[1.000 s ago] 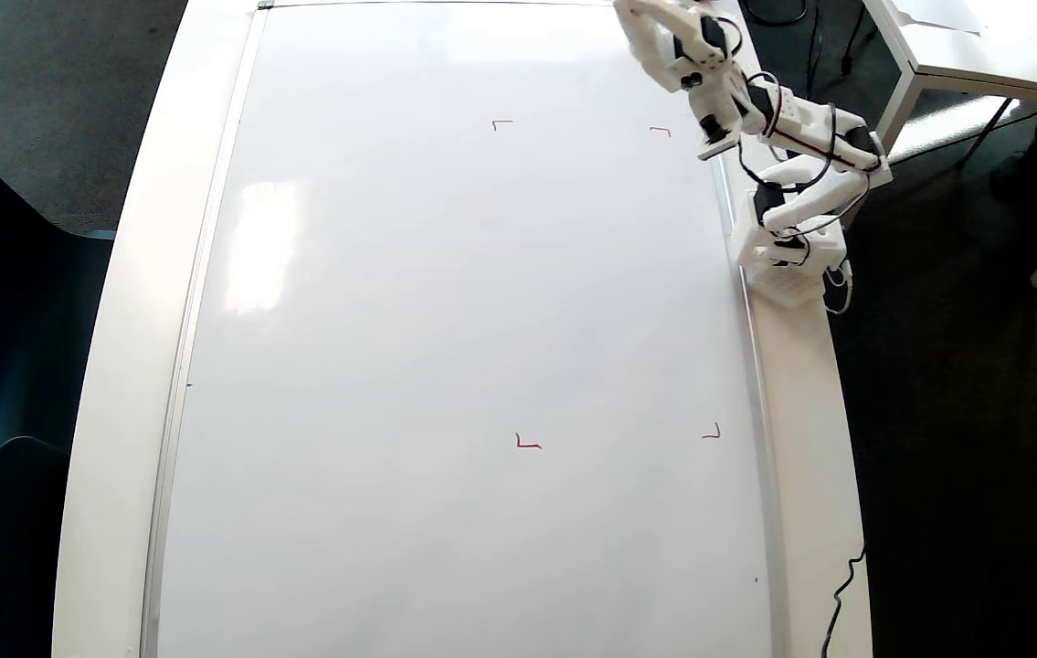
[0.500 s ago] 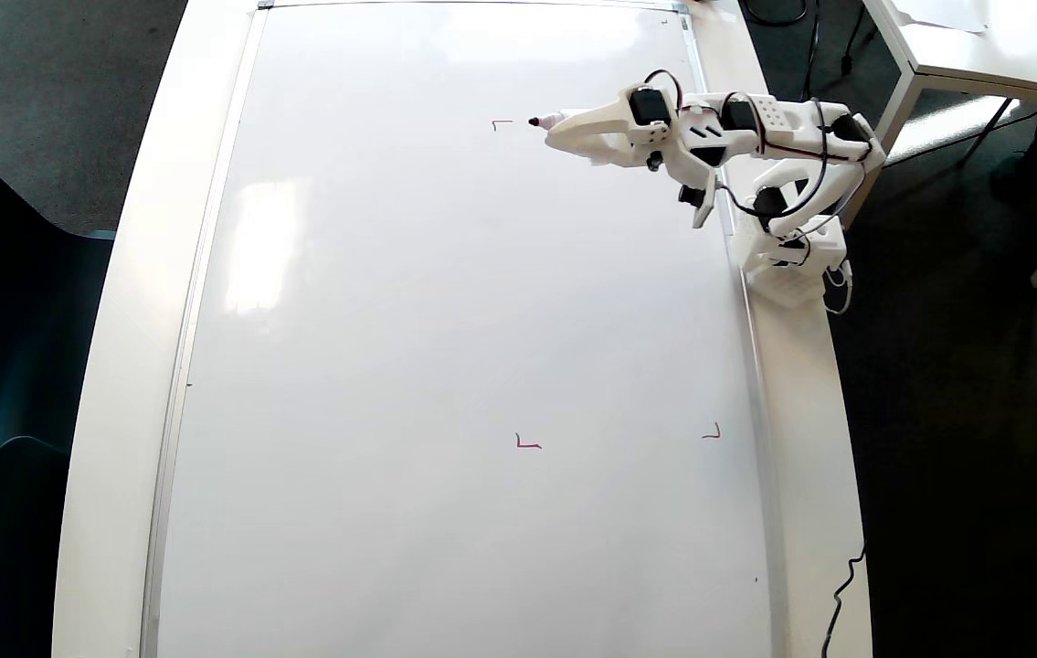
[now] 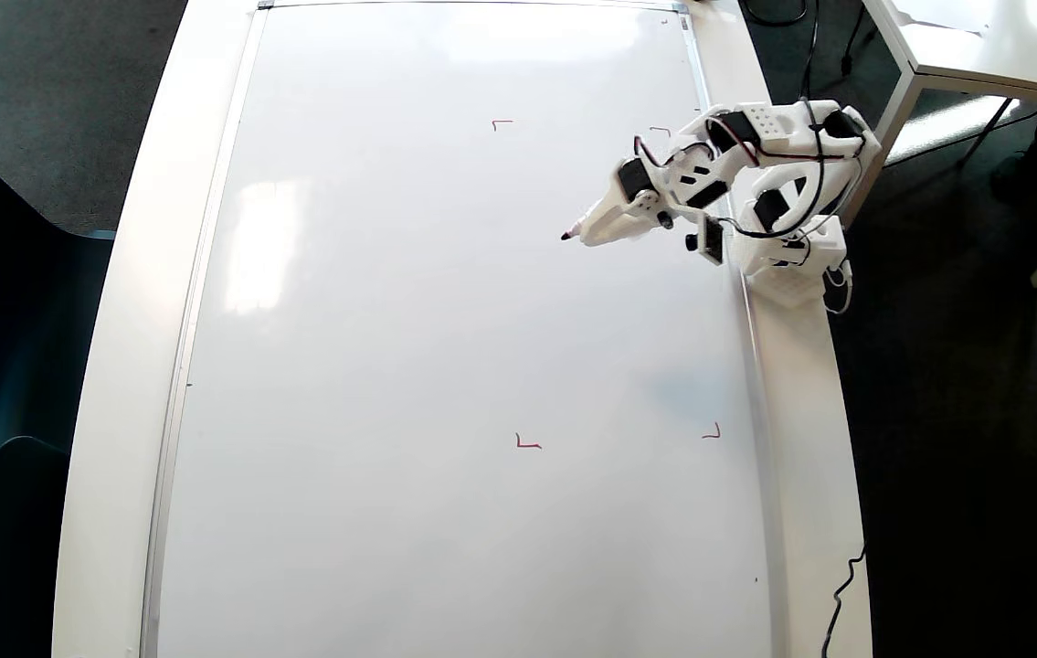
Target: Draw on a whiteboard a robot head using a pen attached to the gripper
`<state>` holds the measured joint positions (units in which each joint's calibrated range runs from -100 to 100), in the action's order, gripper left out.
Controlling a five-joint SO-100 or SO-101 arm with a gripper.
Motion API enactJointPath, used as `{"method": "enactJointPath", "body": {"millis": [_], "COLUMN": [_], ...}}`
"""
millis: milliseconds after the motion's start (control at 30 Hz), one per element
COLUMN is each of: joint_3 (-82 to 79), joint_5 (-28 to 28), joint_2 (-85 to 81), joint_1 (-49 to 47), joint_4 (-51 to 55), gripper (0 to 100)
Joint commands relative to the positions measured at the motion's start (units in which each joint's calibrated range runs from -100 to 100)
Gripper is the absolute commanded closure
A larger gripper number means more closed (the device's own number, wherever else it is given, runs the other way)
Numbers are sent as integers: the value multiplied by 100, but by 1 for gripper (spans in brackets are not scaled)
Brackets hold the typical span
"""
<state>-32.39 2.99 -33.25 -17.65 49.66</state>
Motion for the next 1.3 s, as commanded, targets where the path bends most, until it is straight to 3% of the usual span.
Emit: {"method": "enactJointPath", "body": {"millis": [0,200,400,1267], "joint_3": [810,2590,3598,4869], "joint_5": [270,956,1433,2608], "joint_2": [822,2616,3639,4931], "joint_1": [-51,-257,-471,-1038], "joint_4": [655,1932,2566,2367], "gripper": [99,99,99,99]}}
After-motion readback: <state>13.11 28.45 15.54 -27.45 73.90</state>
